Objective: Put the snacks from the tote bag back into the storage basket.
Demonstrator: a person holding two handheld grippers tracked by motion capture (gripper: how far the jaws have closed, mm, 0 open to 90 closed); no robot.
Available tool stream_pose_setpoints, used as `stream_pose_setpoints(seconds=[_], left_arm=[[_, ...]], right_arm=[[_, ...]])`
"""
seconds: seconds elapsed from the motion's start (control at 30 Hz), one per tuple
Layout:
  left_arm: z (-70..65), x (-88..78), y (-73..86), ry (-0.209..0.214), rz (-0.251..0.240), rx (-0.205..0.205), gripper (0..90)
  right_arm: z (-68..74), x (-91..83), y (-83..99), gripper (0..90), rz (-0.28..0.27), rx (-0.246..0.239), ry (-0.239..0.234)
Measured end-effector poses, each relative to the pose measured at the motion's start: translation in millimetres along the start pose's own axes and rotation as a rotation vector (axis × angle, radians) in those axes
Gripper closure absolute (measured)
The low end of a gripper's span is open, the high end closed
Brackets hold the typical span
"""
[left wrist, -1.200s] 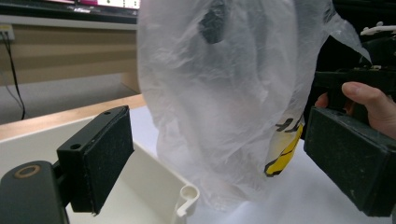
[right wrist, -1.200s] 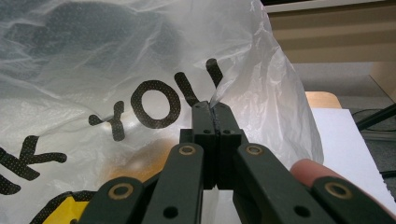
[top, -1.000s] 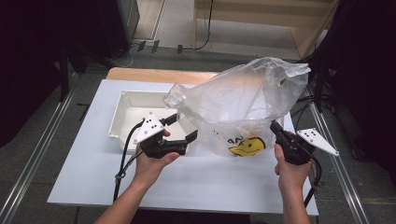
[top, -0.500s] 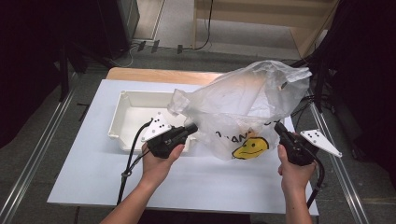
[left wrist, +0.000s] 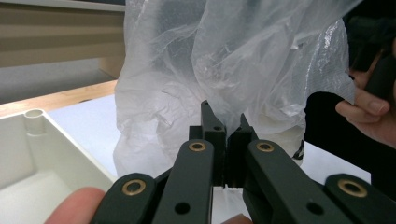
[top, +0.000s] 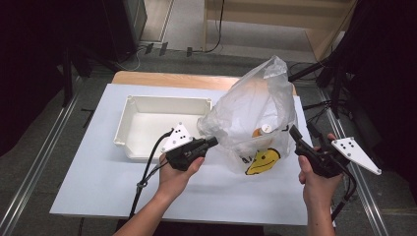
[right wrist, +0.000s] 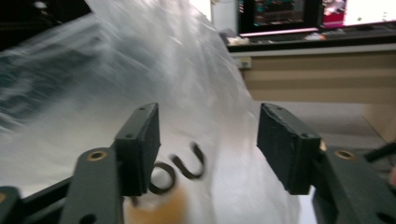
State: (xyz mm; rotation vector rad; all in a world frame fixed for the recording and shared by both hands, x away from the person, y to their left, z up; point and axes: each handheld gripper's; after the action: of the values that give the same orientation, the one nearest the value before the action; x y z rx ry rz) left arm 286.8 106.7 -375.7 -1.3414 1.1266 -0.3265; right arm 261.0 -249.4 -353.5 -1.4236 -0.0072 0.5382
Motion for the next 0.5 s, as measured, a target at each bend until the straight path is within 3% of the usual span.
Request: stream_pose_setpoints(seconds=[0.17,0.27,0.4,0.5], left_arm=[[-3.6,4.8,0.9,0.015,0.008,-0.003,90.0],[-6.2,7.4,1.6,0.026,0.01,-0.001,90.0],[-9.6,10.6,2.5,0.038,0.018,0.005,90.0],[-11.8,12.9,3.9,0.048,0.032,0.012,90.0]], right_arm=[[15.5,-4.5,-10.7,24.3,-0.028,-0.022,-0.059],[24.4,-4.1,-15.3,18.3,-0.032,-0.024,-0.046],[26.4,2.9,-14.3,29.4,-0.022,-0.005,-0.051],[23.0,12.6,-10.5,55.9,0.034,0.009,-0.004]])
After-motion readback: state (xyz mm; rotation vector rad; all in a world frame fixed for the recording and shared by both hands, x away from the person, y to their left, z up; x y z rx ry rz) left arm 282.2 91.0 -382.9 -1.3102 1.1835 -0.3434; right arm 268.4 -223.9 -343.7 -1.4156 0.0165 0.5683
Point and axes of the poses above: each handheld gripper's, and its own axes: x roughly forward along the jaws, y roughly out of its underside, z roughly to its left, and after that the axes turned 14 degrees about z, right-handed
